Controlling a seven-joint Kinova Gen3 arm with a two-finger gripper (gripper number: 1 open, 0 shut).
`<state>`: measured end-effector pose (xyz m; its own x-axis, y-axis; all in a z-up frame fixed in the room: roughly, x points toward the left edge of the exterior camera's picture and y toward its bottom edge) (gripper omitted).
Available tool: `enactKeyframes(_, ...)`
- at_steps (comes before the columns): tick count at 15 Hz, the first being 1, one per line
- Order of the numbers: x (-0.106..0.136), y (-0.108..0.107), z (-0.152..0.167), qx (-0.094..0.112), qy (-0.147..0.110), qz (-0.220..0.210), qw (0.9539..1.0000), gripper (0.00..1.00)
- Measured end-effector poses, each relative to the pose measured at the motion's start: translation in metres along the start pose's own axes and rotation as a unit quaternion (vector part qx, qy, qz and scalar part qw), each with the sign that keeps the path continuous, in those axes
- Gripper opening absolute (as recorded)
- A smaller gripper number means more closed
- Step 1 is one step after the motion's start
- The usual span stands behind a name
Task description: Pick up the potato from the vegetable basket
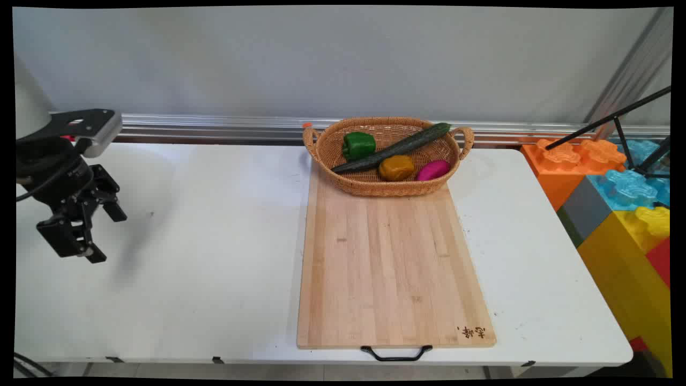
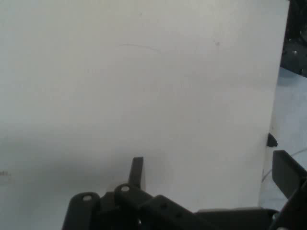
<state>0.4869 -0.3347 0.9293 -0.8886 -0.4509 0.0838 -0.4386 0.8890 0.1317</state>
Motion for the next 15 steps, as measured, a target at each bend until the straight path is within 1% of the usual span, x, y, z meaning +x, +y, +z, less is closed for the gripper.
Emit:
enactKeyframes(4, 0.015, -0.004, 0.007, 0.007, 0.020, -0.007, 0.9997, 1.00)
enactKeyframes(6, 0.030, -0.008, 0.010, 0.014, 0.032, -0.008, 0.9993, 1.00)
enactKeyframes(8, 0.050, -0.014, 0.012, 0.027, 0.045, -0.011, 0.9986, 1.00)
enactKeyframes(12, 0.112, -0.040, 0.019, 0.065, 0.073, -0.022, 0.9949, 1.00)
enactKeyframes(13, 0.133, -0.049, 0.021, 0.078, 0.084, -0.025, 0.9931, 1.00)
enactKeyframes(15, 0.163, -0.063, 0.025, 0.091, 0.101, -0.031, 0.9902, 1.00)
